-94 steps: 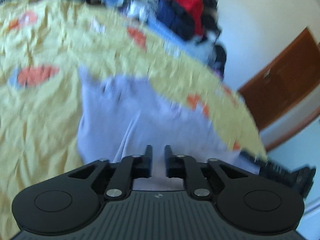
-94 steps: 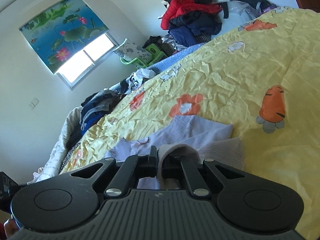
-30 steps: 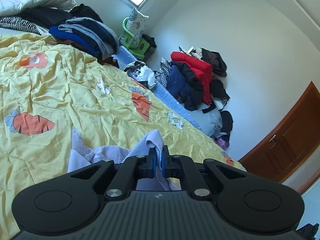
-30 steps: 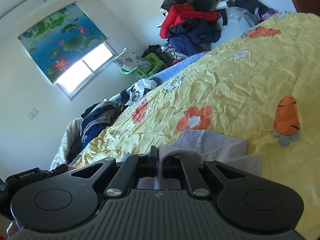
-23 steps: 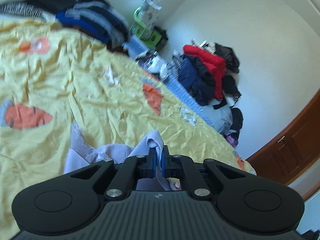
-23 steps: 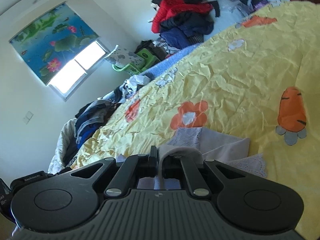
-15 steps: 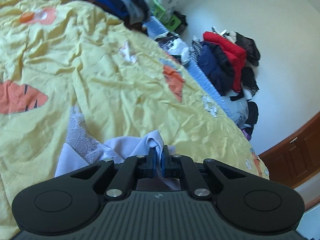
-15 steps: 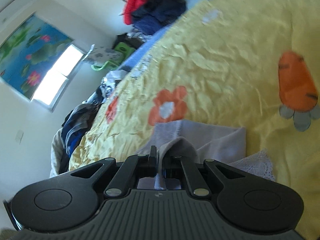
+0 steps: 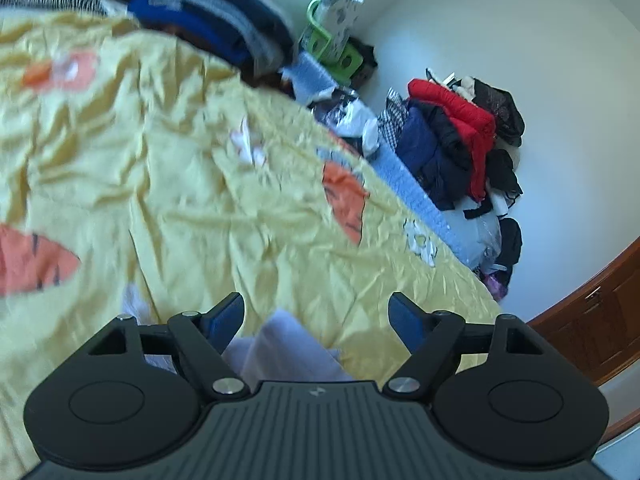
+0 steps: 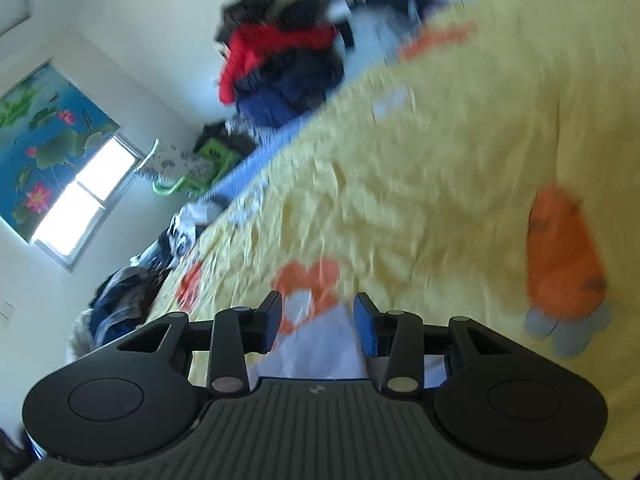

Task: Fold small clothes
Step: 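Open both grippers to release the hem on the sweater, then move both tools to the edge of the folded sweater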

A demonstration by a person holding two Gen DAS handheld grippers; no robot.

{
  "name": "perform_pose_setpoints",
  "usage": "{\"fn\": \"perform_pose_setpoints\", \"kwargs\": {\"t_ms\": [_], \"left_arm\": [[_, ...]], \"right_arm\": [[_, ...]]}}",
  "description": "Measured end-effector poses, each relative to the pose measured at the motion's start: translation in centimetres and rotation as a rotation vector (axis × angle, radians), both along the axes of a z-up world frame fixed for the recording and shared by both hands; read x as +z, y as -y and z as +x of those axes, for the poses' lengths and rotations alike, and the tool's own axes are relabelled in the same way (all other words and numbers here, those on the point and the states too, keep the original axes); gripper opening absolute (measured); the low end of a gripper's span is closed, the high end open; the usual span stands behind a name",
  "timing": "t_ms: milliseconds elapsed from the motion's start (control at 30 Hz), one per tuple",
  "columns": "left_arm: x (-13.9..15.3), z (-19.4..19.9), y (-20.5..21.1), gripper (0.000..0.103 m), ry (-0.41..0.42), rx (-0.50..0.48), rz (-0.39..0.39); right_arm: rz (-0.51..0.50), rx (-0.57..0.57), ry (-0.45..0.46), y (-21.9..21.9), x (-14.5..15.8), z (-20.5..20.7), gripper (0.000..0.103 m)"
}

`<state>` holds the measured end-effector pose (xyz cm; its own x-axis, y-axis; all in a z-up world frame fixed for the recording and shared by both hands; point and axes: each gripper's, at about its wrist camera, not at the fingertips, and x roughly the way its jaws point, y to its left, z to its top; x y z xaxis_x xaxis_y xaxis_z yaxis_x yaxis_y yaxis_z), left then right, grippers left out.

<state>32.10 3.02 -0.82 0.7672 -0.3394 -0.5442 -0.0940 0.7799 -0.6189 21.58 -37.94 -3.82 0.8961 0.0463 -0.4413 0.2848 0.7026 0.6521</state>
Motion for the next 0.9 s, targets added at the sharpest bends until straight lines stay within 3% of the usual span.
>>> {"fn": "perform_pose_setpoints", "kwargs": {"t_ms": [100,200,267,333,400,467,533,633,700,767,833,900], "left_arm": [[0.6,-0.8,1.0,0.079,0.001,-0.071,0.071],[-0.2,-1.7,2.8,0.079,-0.039,-0.157,0.156],[-1.3,-2.2,4.0,0.079,-0.058,-0.200,0.218],[-2.2,-2.3,5.1,0.079,-0.074,-0.211,0.306],[-2.5,-2.6,6.0,0.079,-0.065,-0.209,0.419],[-2.3,-3.2,6.5,0.079,-0.033,-0.207,0.498],[-2.1,-4.0,6.7,0.079,-0.008,-0.206,0.533],[-2.3,-4.7,7.0,0.079,0.001,-0.198,0.583],[-2.8,-4.8,7.1,0.079,-0.012,-0.197,0.601],[-3.2,-4.9,6.9,0.079,-0.022,-0.190,0.601],[-3.5,-5.0,6.8,0.079,-0.021,-0.190,0.605],[-3.6,-5.0,7.0,0.079,-0.017,-0.192,0.614]], "right_arm": [[-0.147,0.152,0.039,-2.2,1.5,0.0,0.046],[-0.195,0.400,-0.029,-5.0,0.9,1.8,0.053],[-0.221,0.483,-0.093,-6.3,-0.2,3.2,0.053],[-0.288,0.486,-0.150,-7.1,-1.0,4.5,0.051],[-0.398,0.421,-0.170,-7.4,-1.3,5.2,0.049],[-0.569,0.304,-0.208,-8.3,-0.3,5.2,0.053],[-0.661,0.288,-0.153,-9.5,0.8,4.2,0.054],[-0.630,0.461,-0.079,-10.9,1.2,3.7,0.056],[-0.614,0.536,-0.113,-12.0,0.5,4.6,0.056],[-0.655,0.546,-0.169,-13.1,-0.5,5.9,0.057],[-0.694,0.514,-0.206,-13.1,-1.4,6.5,0.066],[-0.708,0.474,-0.208,-12.7,-1.4,7.4,0.069]]}}
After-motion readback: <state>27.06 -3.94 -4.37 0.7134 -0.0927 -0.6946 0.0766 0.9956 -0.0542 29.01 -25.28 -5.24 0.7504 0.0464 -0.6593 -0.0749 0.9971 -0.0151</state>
